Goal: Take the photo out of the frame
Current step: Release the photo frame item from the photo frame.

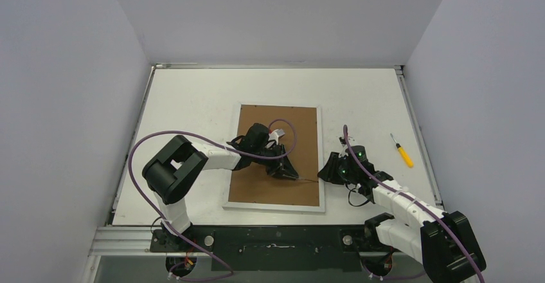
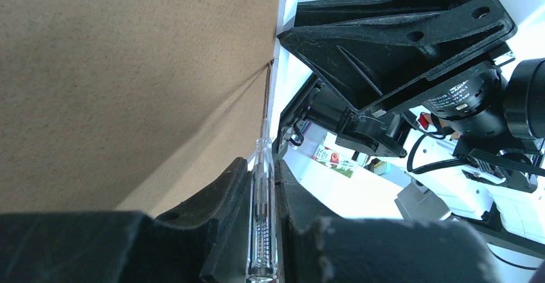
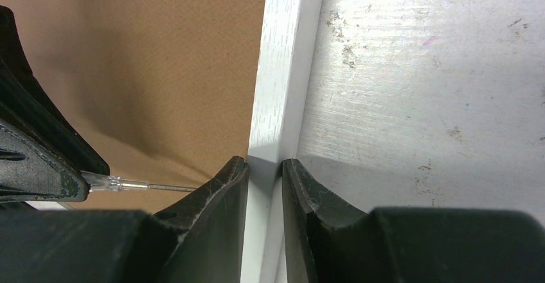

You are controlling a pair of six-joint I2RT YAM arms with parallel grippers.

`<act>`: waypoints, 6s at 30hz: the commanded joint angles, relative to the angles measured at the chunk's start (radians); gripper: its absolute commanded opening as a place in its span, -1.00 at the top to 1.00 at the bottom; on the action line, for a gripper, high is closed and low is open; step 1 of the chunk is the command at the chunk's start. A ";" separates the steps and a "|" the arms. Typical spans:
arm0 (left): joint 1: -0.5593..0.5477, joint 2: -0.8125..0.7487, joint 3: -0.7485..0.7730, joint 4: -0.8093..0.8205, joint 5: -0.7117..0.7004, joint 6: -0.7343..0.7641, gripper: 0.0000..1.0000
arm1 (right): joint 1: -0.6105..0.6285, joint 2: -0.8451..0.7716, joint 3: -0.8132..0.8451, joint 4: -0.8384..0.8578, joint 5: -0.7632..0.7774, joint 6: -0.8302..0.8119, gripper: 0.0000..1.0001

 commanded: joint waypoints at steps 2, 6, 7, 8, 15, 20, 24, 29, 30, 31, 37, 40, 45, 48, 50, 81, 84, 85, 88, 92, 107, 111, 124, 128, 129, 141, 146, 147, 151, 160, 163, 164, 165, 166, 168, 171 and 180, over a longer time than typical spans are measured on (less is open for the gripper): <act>-0.009 0.001 0.016 0.040 0.012 -0.010 1.00 | -0.003 0.009 0.006 0.066 -0.001 -0.011 0.57; -0.009 0.009 0.017 0.056 0.016 -0.019 1.00 | -0.004 0.006 0.004 0.065 -0.005 -0.012 0.57; -0.010 0.010 0.018 0.058 0.017 -0.021 1.00 | -0.004 0.006 0.004 0.064 -0.005 -0.012 0.57; -0.010 0.010 0.018 0.060 0.017 -0.023 1.00 | -0.004 0.005 0.003 0.064 -0.006 -0.012 0.57; -0.013 0.023 0.015 0.088 0.022 -0.042 1.00 | -0.004 0.008 0.001 0.070 -0.018 -0.012 0.61; -0.022 0.034 0.012 0.121 0.029 -0.065 1.00 | -0.004 0.002 -0.003 0.071 -0.032 -0.006 0.66; -0.030 0.045 0.006 0.156 0.029 -0.088 1.00 | -0.003 -0.007 -0.016 0.082 -0.041 0.009 0.68; -0.045 0.066 -0.004 0.227 0.031 -0.137 1.00 | 0.003 -0.020 -0.040 0.115 -0.052 0.045 0.71; -0.047 0.070 -0.007 0.241 0.031 -0.145 1.00 | 0.006 -0.021 -0.044 0.119 -0.052 0.051 0.71; -0.050 0.074 -0.009 0.252 0.031 -0.152 1.00 | 0.008 -0.025 -0.046 0.121 -0.051 0.054 0.72; -0.058 0.086 -0.017 0.293 0.030 -0.178 1.00 | 0.024 -0.026 -0.046 0.126 -0.044 0.063 0.74; -0.058 0.086 -0.013 0.292 0.028 -0.180 1.00 | 0.039 -0.021 -0.044 0.131 -0.039 0.070 0.75; -0.062 0.077 -0.003 0.283 0.027 -0.182 1.00 | 0.068 -0.017 -0.038 0.133 -0.023 0.079 0.76; -0.062 0.058 0.009 0.246 0.024 -0.168 1.00 | 0.085 -0.023 -0.029 0.125 -0.011 0.085 0.77; -0.063 0.047 0.020 0.215 0.019 -0.155 1.00 | 0.105 -0.031 -0.017 0.111 0.011 0.085 0.77; -0.110 0.036 0.304 -0.110 -0.004 -0.071 1.00 | 0.174 -0.060 -0.007 0.108 0.056 0.094 0.78; -0.116 0.040 0.325 -0.113 -0.007 -0.076 1.00 | 0.175 -0.061 -0.010 0.111 0.055 0.094 0.78; -0.118 0.042 0.334 -0.115 -0.007 -0.077 1.00 | 0.175 -0.060 -0.010 0.111 0.054 0.095 0.78; -0.126 0.047 0.366 -0.126 -0.010 -0.079 1.00 | 0.175 -0.059 -0.010 0.113 0.052 0.094 0.79; -0.143 0.065 0.420 -0.143 -0.011 -0.083 1.00 | 0.175 -0.059 -0.013 0.116 0.050 0.095 0.79; -0.135 0.044 0.408 -0.202 -0.004 -0.033 1.00 | 0.164 -0.103 0.042 0.013 0.109 0.065 0.71; -0.112 -0.028 0.382 -0.402 -0.038 0.101 1.00 | 0.138 -0.110 0.070 -0.021 0.112 0.040 0.62; -0.091 -0.236 0.377 -0.816 -0.481 0.212 1.00 | -0.002 -0.095 0.055 0.062 -0.020 0.016 0.18; -0.090 -0.292 0.381 -0.879 -0.639 0.196 1.00 | -0.011 -0.051 0.021 0.161 -0.068 0.041 0.15; -0.089 -0.312 0.375 -0.896 -0.681 0.196 1.00 | -0.011 -0.021 0.020 0.176 -0.073 0.043 0.15; 0.098 -0.673 0.160 -0.924 -0.889 0.201 1.00 | 0.021 0.194 0.057 0.288 -0.023 0.070 0.11; 0.143 -0.739 0.216 -1.080 -1.036 0.204 1.00 | 0.132 0.275 0.097 0.359 0.030 0.120 0.25; 0.165 -0.753 0.207 -1.081 -1.015 0.212 1.00 | 0.154 0.294 0.110 0.370 0.041 0.128 0.27; 0.312 -0.828 0.103 -0.978 -0.811 0.281 1.00 | 0.212 0.370 0.138 0.458 0.048 0.172 0.31; 0.410 -0.911 0.013 -0.864 -0.559 0.430 1.00 | 0.215 0.466 0.222 0.499 0.032 0.177 -0.02; 0.409 -0.873 0.027 -0.855 -0.498 0.446 1.00 | 0.163 0.451 0.219 0.487 0.010 0.156 -0.20; 0.406 -0.866 0.027 -0.848 -0.486 0.440 1.00 | 0.146 0.446 0.218 0.483 -0.001 0.149 -0.21; 0.401 -0.864 0.024 -0.835 -0.484 0.426 1.00 | 0.126 0.443 0.216 0.479 -0.013 0.138 -0.22; 0.390 -0.861 0.020 -0.818 -0.482 0.408 1.00 | 0.111 0.439 0.217 0.475 -0.026 0.123 -0.22; 0.358 -0.844 0.009 -0.773 -0.461 0.371 1.00 | 0.086 0.434 0.217 0.472 -0.057 0.098 -0.21; 0.262 -0.773 0.016 -0.720 -0.419 0.341 1.00 | 0.065 0.441 0.207 0.492 -0.111 0.067 -0.10; 0.167 -0.508 0.107 -0.701 -0.240 0.429 1.00 | 0.005 0.546 0.170 0.710 -0.291 0.082 0.06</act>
